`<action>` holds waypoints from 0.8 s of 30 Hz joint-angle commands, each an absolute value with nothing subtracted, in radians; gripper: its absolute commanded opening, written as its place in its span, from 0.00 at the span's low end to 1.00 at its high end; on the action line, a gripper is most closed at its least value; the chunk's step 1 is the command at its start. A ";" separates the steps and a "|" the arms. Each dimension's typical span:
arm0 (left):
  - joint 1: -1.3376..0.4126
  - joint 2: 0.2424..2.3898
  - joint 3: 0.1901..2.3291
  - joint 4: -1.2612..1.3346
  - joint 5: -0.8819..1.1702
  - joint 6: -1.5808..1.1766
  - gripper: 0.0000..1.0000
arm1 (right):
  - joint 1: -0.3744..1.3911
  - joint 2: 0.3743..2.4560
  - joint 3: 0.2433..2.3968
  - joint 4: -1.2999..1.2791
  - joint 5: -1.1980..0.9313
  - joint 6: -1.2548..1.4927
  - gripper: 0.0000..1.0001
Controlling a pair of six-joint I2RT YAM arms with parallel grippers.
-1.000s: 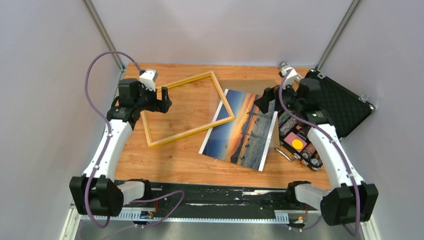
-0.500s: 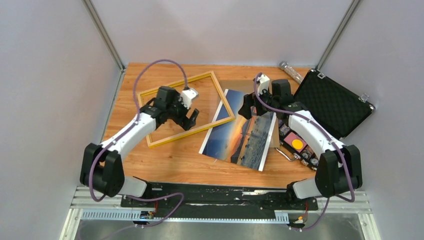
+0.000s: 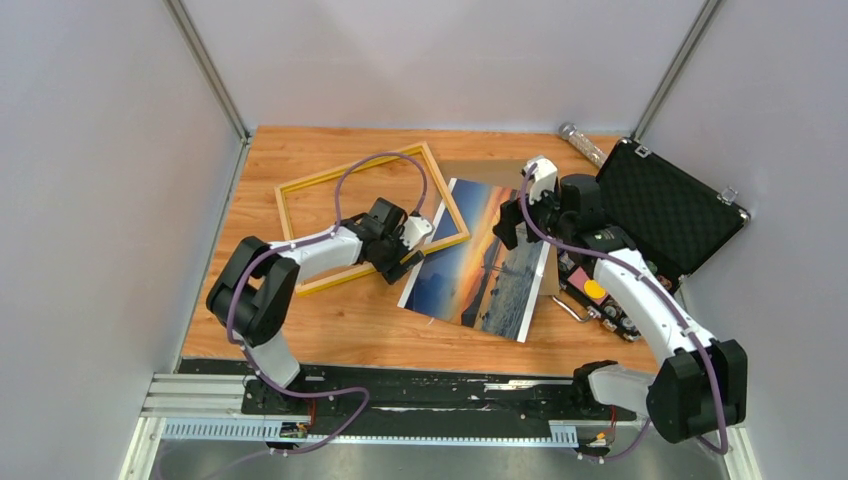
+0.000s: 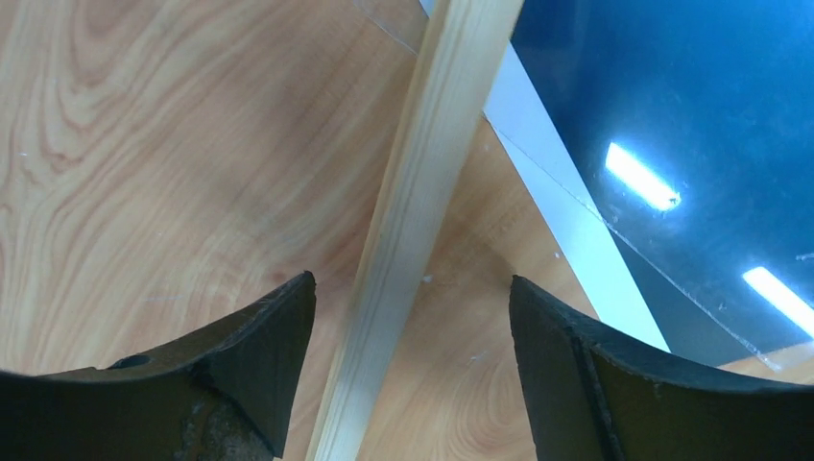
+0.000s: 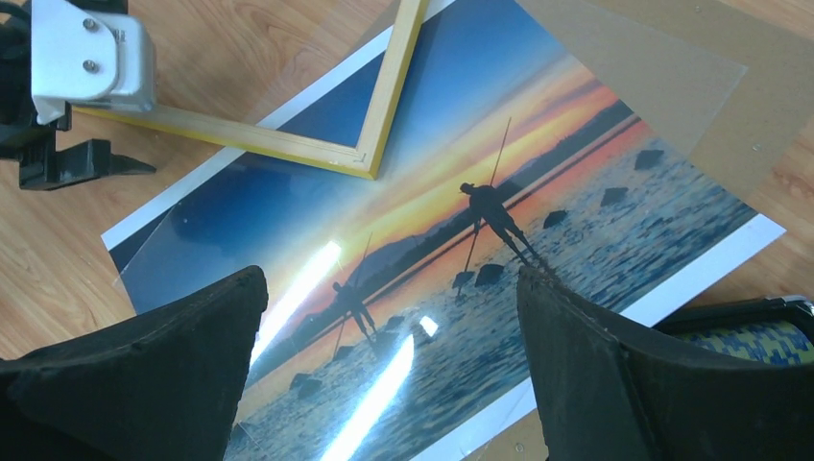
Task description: Put the photo into the frame
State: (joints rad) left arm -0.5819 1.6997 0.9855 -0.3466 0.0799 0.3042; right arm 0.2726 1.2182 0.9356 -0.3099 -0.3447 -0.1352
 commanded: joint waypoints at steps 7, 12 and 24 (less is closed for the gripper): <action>-0.614 1.766 1.069 -0.396 0.003 0.238 0.64 | 0.264 1.124 0.872 -0.303 -0.293 -0.166 1.00; -0.613 1.779 1.085 -0.446 -0.011 0.188 0.45 | 0.252 1.116 0.863 -0.302 -0.295 -0.164 1.00; -0.557 1.824 1.221 -0.602 -0.036 -0.015 0.07 | 0.219 1.114 0.837 -0.276 -0.311 -0.147 1.00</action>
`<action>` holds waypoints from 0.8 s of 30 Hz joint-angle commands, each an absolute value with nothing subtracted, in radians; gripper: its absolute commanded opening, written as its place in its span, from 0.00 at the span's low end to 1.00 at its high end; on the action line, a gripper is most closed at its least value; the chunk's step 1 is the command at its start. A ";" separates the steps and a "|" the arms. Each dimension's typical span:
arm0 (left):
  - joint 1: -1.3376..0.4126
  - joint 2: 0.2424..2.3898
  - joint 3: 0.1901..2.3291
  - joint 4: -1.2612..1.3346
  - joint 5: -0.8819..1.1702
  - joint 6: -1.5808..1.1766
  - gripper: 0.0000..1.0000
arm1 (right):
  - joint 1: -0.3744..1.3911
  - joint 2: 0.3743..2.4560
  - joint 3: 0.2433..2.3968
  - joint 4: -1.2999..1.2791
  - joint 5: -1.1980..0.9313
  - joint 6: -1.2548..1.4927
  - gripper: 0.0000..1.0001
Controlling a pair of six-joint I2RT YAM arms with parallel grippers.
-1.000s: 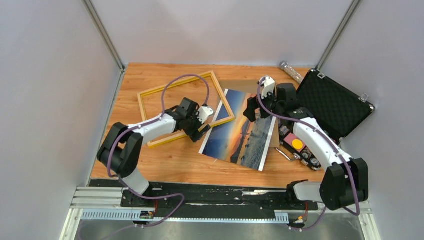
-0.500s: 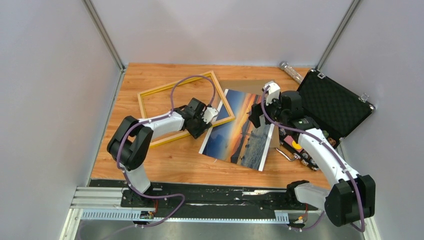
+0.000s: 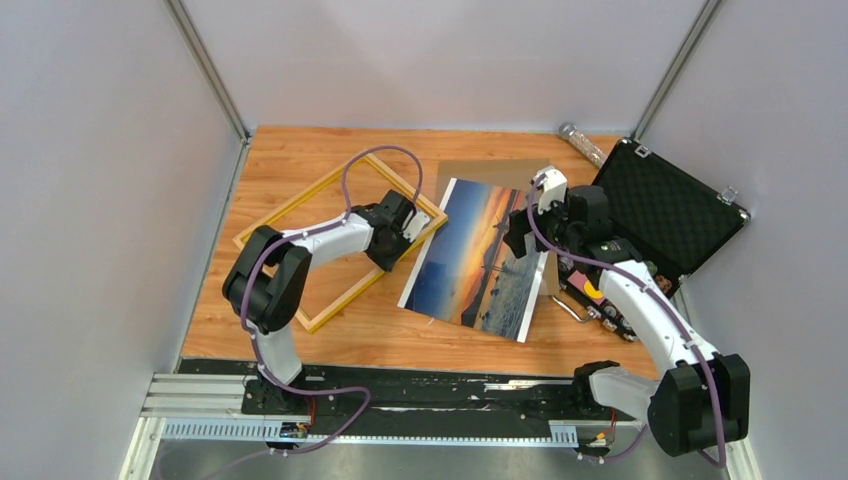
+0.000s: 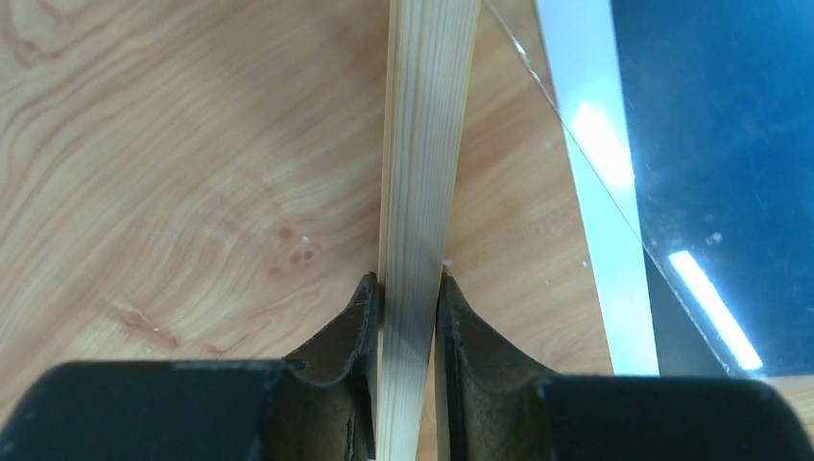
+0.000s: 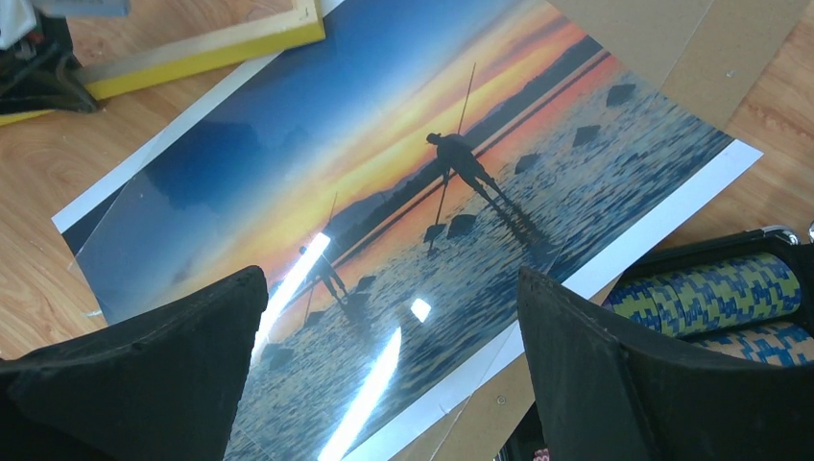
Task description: Put the photo into the frame
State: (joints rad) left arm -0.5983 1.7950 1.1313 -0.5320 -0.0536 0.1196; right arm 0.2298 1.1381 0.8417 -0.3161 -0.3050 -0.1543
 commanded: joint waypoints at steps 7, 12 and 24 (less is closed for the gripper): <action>-0.428 1.953 1.350 -0.648 0.069 -0.141 0.00 | 0.210 1.118 0.827 -0.264 -0.300 -0.147 1.00; -0.338 2.031 1.431 -0.675 0.144 -0.261 0.00 | 0.177 1.117 0.816 -0.259 -0.276 -0.132 1.00; -0.321 2.119 1.491 -0.657 0.245 -0.365 0.24 | 0.056 1.155 0.781 -0.256 -0.384 -0.043 1.00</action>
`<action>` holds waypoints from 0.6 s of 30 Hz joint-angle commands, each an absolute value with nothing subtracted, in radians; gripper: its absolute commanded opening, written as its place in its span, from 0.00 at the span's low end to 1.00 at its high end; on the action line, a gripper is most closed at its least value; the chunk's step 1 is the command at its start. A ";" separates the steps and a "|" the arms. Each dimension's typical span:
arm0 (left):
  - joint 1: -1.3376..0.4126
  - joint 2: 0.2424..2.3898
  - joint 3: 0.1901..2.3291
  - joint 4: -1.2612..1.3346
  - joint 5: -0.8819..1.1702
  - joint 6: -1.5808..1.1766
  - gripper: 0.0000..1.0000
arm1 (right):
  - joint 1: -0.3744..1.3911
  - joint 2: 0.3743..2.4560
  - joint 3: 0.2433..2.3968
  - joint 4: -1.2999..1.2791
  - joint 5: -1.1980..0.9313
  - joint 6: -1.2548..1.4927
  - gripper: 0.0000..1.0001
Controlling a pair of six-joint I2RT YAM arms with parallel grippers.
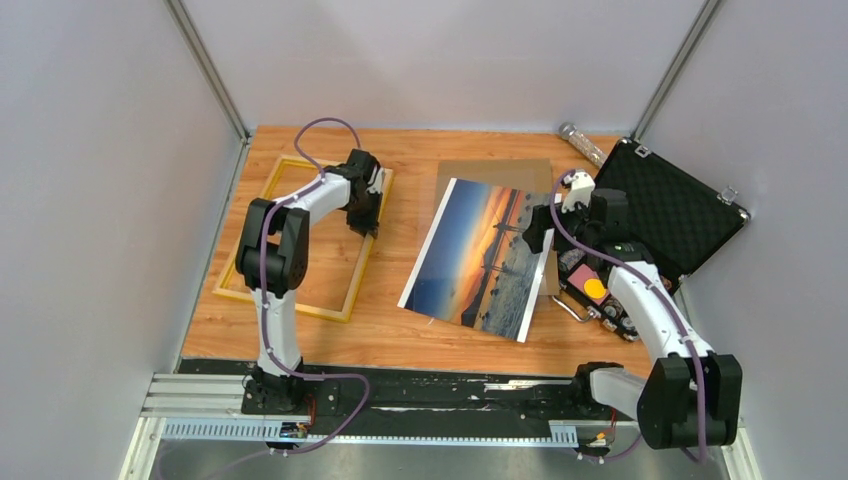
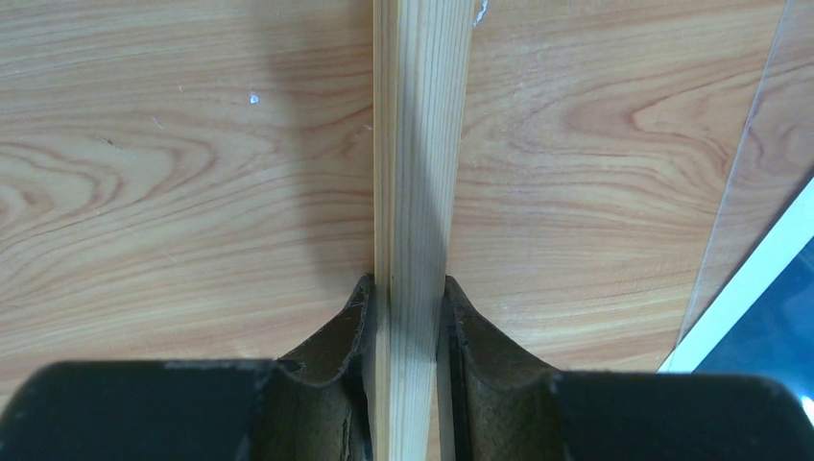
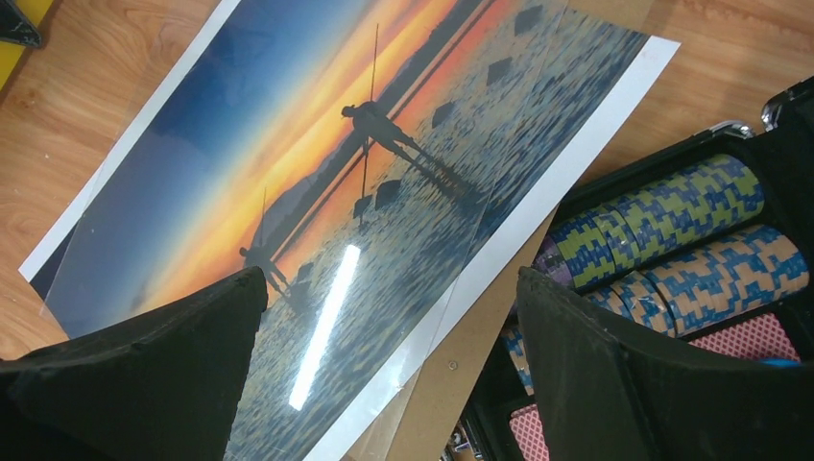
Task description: Put the photo into the frame
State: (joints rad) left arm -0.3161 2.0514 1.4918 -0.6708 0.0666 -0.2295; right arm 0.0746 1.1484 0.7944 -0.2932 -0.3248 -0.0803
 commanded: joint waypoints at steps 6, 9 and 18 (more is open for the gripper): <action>-0.319 2.115 1.506 -0.664 0.269 -0.353 0.76 | 0.033 1.159 0.773 -0.265 -0.442 -0.042 1.00; -0.319 2.091 1.506 -0.665 0.280 -0.334 0.96 | 0.023 1.155 0.766 -0.271 -0.470 -0.042 1.00; -0.320 1.959 1.465 -0.588 0.419 -0.272 1.00 | -0.033 1.181 0.767 -0.321 -0.529 -0.043 0.99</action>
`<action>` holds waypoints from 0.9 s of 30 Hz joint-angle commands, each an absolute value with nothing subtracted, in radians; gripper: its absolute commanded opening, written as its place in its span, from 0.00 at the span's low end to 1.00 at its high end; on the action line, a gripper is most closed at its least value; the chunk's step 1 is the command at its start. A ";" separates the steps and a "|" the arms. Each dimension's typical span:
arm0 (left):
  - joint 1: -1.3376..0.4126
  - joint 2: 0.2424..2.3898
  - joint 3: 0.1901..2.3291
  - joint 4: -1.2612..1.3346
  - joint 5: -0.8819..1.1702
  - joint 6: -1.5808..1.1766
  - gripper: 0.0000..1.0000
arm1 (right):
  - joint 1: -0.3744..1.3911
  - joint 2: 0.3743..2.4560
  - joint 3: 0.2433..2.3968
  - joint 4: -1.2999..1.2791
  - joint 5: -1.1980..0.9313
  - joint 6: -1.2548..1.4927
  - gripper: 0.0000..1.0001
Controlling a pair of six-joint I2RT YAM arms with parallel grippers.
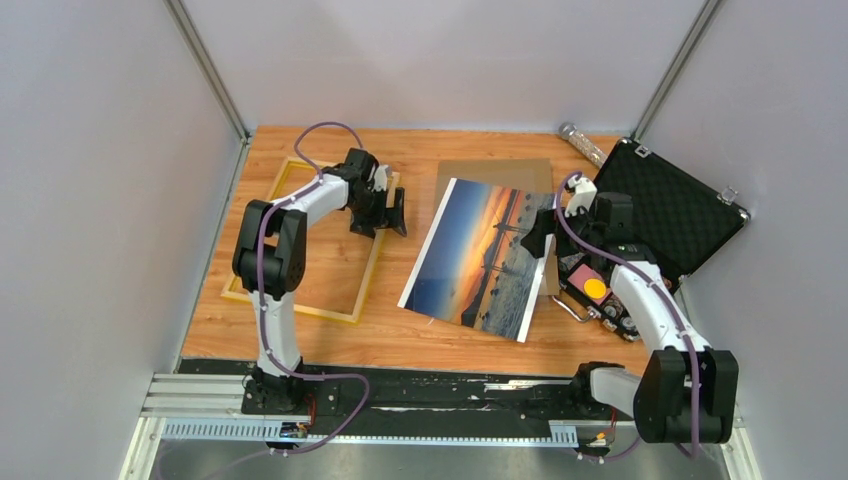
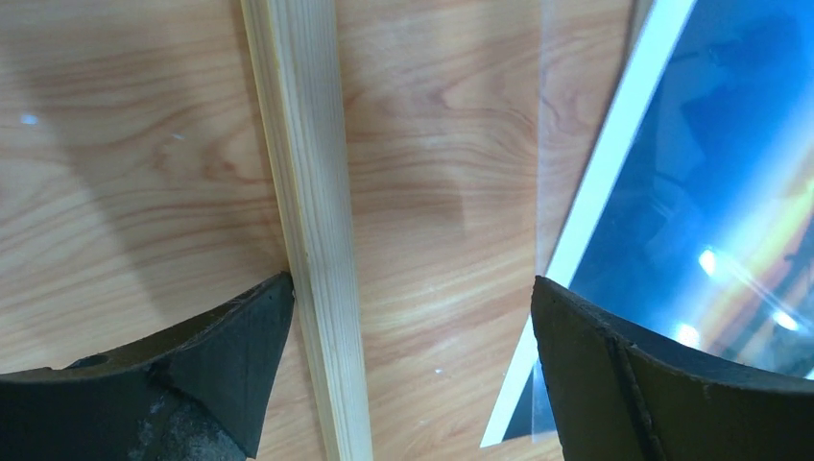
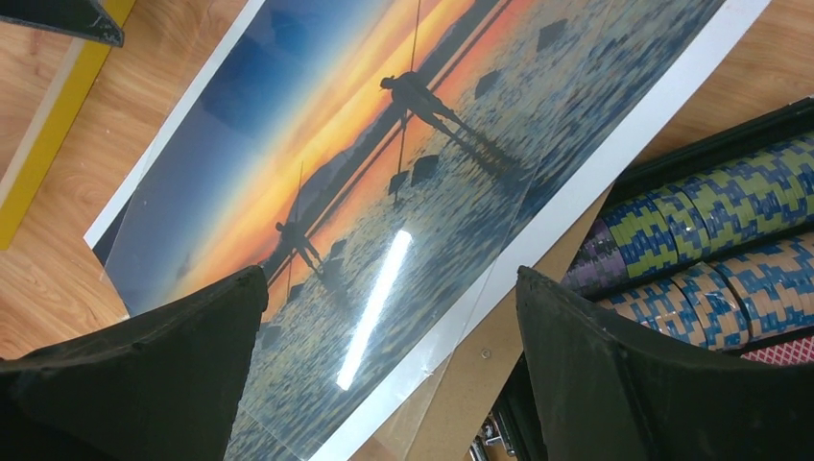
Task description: Put the photo into the frame
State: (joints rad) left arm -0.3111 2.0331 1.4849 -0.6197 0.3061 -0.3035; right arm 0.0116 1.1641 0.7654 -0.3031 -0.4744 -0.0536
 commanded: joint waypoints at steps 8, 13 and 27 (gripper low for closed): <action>-0.358 1.894 1.422 -0.490 0.472 -0.219 1.00 | -0.060 1.185 0.771 -0.374 -0.601 -0.057 0.97; -0.386 1.821 1.376 -0.421 0.323 -0.228 1.00 | -0.060 1.187 0.772 -0.387 -0.623 -0.063 0.97; -0.463 1.875 1.404 -0.379 0.432 -0.204 1.00 | -0.060 1.246 0.775 -0.399 -0.643 -0.063 0.95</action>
